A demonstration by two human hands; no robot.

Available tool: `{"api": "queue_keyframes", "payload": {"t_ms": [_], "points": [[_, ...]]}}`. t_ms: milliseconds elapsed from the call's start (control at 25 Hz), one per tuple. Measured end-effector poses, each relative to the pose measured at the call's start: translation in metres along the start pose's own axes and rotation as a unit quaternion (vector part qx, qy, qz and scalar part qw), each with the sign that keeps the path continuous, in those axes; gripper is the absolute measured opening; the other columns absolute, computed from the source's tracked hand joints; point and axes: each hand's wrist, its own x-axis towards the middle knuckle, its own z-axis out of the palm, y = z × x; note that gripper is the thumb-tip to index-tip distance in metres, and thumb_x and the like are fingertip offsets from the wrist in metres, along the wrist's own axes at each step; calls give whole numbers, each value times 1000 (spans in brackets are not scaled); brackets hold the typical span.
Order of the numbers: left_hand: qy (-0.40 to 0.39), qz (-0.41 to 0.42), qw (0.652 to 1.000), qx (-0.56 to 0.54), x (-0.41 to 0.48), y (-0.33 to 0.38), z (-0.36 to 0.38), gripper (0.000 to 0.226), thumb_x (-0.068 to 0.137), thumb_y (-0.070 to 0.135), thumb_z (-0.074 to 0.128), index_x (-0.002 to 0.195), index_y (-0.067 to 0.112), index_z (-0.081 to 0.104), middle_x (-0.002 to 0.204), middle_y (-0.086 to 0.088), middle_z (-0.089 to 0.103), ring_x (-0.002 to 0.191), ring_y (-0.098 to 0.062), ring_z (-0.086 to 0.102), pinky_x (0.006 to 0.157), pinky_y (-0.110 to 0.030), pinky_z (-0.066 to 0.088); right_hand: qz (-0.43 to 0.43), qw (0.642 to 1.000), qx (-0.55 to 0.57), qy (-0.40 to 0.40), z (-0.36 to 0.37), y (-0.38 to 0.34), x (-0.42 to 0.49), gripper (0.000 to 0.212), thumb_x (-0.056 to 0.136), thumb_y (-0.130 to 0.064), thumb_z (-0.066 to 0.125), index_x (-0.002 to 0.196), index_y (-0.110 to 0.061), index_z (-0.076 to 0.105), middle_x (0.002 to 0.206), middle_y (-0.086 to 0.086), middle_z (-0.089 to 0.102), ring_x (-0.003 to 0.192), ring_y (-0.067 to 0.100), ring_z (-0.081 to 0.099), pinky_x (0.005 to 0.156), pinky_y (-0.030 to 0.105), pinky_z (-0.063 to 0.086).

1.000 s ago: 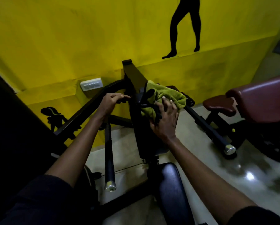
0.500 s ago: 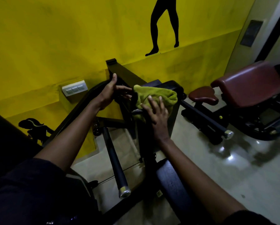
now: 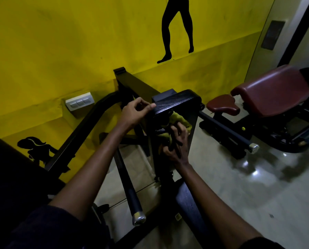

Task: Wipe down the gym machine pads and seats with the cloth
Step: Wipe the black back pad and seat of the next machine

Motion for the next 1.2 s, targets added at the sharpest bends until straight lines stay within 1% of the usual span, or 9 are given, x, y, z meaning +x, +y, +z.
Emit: {"api": "queue_keyframes", "payload": {"t_ms": [120, 240, 320, 480, 760, 880, 920, 1080, 1200], "points": [[17, 23, 998, 51, -11, -2, 16, 42, 85, 62, 63, 120, 39, 62, 108, 5, 57, 98, -2, 57, 77, -13, 44, 169, 978, 110, -53, 12, 24, 16, 72, 77, -68, 64, 136, -29, 51, 144, 20, 47, 136, 37, 43, 114, 51, 33], [30, 37, 995, 89, -18, -3, 26, 54, 87, 51, 67, 138, 37, 55, 107, 2, 45, 95, 0, 48, 78, -2, 36, 377, 884, 271, -51, -9, 18, 46, 70, 84, -59, 70, 138, -17, 52, 130, -5, 59, 112, 6, 60, 97, 21, 50], [55, 57, 990, 115, -22, -2, 32, 52, 92, 41, 65, 141, 28, 53, 120, -1, 47, 111, -7, 49, 92, -5, 37, 392, 869, 300, 43, -21, 25, 65, 45, 94, -29, 70, 128, -3, 56, 120, -2, 63, 96, -2, 62, 80, 5, 46], [74, 121, 971, 192, -23, 17, 63, 46, 99, 27, 56, 143, 17, 50, 152, -2, 41, 143, -14, 33, 118, -31, 29, 409, 874, 248, 89, -19, 60, 61, 85, 74, -71, 55, 143, -22, 50, 142, -2, 56, 129, 15, 53, 105, 19, 38], [125, 111, 960, 227, -16, 18, 85, 48, 96, 31, 62, 142, 19, 52, 150, -2, 47, 145, -14, 32, 121, -40, 22, 217, 942, 224, 125, -47, 55, 87, 54, 83, -25, 60, 136, -27, 46, 142, -1, 52, 136, 24, 46, 116, 39, 34], [163, 119, 953, 224, -17, 16, 94, 47, 96, 24, 64, 141, 15, 53, 150, -3, 47, 145, -15, 33, 122, -41, 22, 350, 891, 272, -101, -32, 70, 68, 18, 98, -32, 53, 113, -23, 59, 119, -10, 68, 131, 31, 52, 98, 28, 41], [176, 120, 950, 227, -17, 15, 97, 47, 96, 21, 64, 141, 14, 53, 150, -4, 47, 145, -16, 33, 122, -41, 22, 420, 857, 256, -155, -25, 72, 57, 27, 103, -37, 47, 117, -17, 59, 127, -2, 66, 133, 30, 49, 96, 27, 39], [206, 135, 941, 231, -19, 10, 101, 46, 94, 17, 67, 138, 9, 55, 147, -6, 51, 143, -18, 38, 122, -39, 22, 519, 810, 208, -176, 17, 87, 24, 53, 107, -37, 33, 143, 1, 45, 145, 17, 50, 132, 31, 47, 98, 31, 37], [207, 131, 939, 240, -20, 12, 102, 46, 95, 19, 65, 138, 7, 55, 146, -6, 51, 143, -17, 38, 121, -40, 23, 483, 841, 230, -84, 18, 82, 17, 60, 100, -39, 41, 140, 5, 46, 138, 23, 53, 129, 39, 50, 100, 35, 39]]}}
